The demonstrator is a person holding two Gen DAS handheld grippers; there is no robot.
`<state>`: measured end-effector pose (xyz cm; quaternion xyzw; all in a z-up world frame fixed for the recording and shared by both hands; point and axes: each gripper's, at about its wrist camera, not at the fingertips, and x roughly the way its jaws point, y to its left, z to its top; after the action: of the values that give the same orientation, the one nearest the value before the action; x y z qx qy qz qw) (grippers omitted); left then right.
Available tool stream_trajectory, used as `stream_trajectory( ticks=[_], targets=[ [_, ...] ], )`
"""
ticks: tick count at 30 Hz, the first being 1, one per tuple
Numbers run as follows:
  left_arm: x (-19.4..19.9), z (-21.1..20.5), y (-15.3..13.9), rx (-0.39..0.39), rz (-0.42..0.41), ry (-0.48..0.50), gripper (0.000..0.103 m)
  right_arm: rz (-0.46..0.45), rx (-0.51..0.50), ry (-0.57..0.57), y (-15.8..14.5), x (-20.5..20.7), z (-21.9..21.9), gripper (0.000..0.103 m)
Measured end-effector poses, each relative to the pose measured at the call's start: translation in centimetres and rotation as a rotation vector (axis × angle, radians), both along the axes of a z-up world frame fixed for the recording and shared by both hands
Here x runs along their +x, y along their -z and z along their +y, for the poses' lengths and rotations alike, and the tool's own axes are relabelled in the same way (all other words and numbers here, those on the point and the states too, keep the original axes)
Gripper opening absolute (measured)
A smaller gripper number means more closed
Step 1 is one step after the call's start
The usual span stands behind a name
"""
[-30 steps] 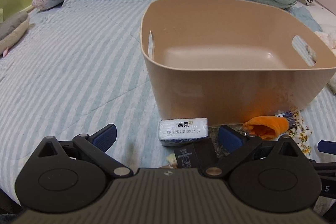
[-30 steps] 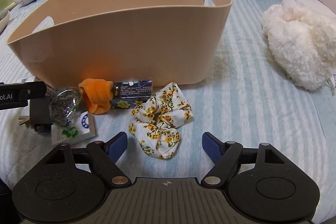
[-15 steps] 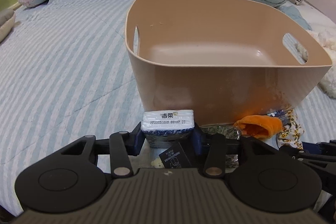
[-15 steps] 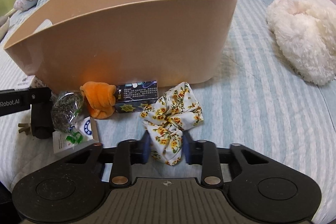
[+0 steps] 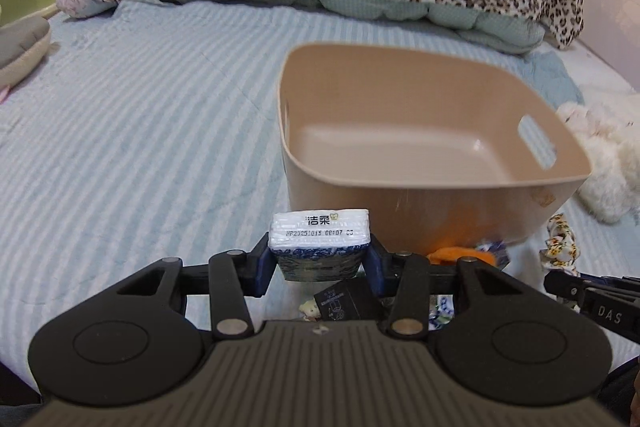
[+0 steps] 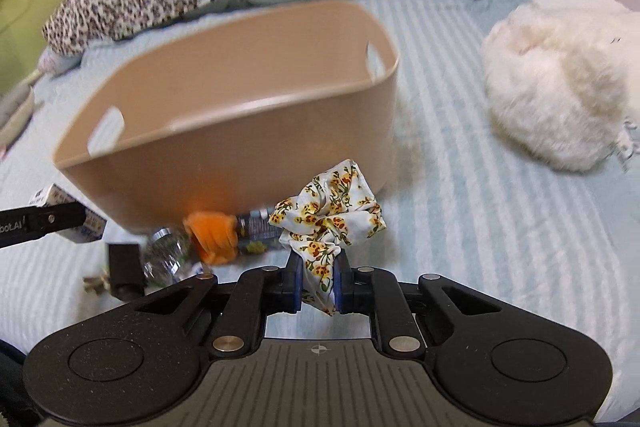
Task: Organize objects
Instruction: 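Carry tissue pack and scrunchie over the basket and open both tools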
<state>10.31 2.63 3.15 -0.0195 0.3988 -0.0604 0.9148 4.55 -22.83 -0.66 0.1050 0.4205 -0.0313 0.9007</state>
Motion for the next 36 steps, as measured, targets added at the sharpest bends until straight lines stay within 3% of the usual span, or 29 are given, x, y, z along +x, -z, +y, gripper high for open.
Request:
stream_trajectory(
  ticks=[9, 14, 18, 24, 31, 32, 34, 36],
  targets=[
    [-1.1, 0.3, -6.3, -0.013, -0.119, 0.005, 0.047, -0.163, -0.007, -0.017, -6.4, 0.3, -1.4, 0.014],
    [0.9, -1.1, -7.6, 0.011, -0.143, 0.043, 0.047, -0.194, -0.063, -0.067, -8.0, 3.4, -0.7, 0.014],
    [3.7, -2.6, -7.2, 0.015, -0.13, 0.059, 0.047, -0.156, -0.038, -0.086, -7.5, 6.9, -0.3, 0.014],
    [7.9, -5.1, -3.9, 0.098, -0.066, 0.065, 0.047, -0.057, -0.011, -0.115, -5.4, 10.7, 0.7, 0.014],
    [10.1, -6.3, -0.6, 0.123, 0.022, 0.092, 0.048, 0.028, -0.028, -0.152, -3.3, 11.7, 1.8, 0.015],
    [10.1, -6.2, -0.4, 0.12, 0.032, 0.096, 0.048, 0.033, -0.029, -0.153, -3.3, 11.6, 1.8, 0.017],
    [9.9, -5.7, -0.4, 0.102, 0.042, 0.097, 0.049, 0.029, -0.036, -0.148, -3.5, 11.3, 1.8, 0.032],
    [9.4, -5.2, -0.9, 0.102, 0.033, 0.082, 0.058, 0.005, -0.051, -0.149, -4.1, 10.7, 1.8, 0.045]
  ],
)
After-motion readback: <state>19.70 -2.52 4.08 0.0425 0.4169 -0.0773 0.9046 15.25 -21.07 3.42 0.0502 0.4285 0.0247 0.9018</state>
